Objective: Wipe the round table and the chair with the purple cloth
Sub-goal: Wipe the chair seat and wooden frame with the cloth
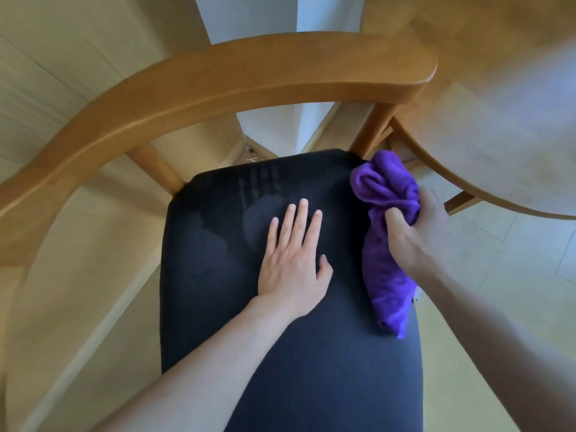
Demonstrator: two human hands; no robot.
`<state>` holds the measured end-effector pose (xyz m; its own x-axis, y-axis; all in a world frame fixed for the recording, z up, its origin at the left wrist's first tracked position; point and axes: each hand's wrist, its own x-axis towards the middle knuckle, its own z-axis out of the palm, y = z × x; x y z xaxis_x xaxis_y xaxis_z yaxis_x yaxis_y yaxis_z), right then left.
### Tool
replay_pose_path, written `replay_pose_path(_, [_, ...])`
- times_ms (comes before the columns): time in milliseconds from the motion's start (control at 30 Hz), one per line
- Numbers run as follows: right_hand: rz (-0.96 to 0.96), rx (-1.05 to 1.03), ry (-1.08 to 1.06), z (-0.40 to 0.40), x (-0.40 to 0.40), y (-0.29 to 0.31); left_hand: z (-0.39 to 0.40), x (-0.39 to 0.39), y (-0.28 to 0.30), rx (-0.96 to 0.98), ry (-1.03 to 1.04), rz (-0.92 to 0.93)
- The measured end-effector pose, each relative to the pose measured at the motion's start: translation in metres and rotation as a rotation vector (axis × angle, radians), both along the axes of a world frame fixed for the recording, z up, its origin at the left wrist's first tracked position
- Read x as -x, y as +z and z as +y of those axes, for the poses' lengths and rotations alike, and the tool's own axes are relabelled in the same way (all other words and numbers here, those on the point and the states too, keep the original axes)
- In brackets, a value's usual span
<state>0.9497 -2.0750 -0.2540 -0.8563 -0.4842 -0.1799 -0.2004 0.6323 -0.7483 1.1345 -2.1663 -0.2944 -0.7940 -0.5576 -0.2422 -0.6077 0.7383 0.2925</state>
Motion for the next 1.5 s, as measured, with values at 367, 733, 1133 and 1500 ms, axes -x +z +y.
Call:
replay_pose_path(367, [0.164,-0.313,0.269,-0.037,-0.004,-0.047,0.023,-0.015,-0.040,0.164,-0.014,-0.004])
replay_pose_path(733, [0.249,-0.415,0.314,0.075,-0.084,-0.030,0.023,-0.016,-0.038,0.158,-0.024,-0.011])
replay_pose_path(1133, [0.120,-0.164,0.163,-0.026,-0.001,-0.023,0.023,-0.017,-0.038,0.184,-0.015,-0.032])
replay_pose_path(1500, [0.260,-0.447,0.317,0.069,-0.076,-0.023,0.023,-0.016,-0.037,0.201,-0.007,-0.058])
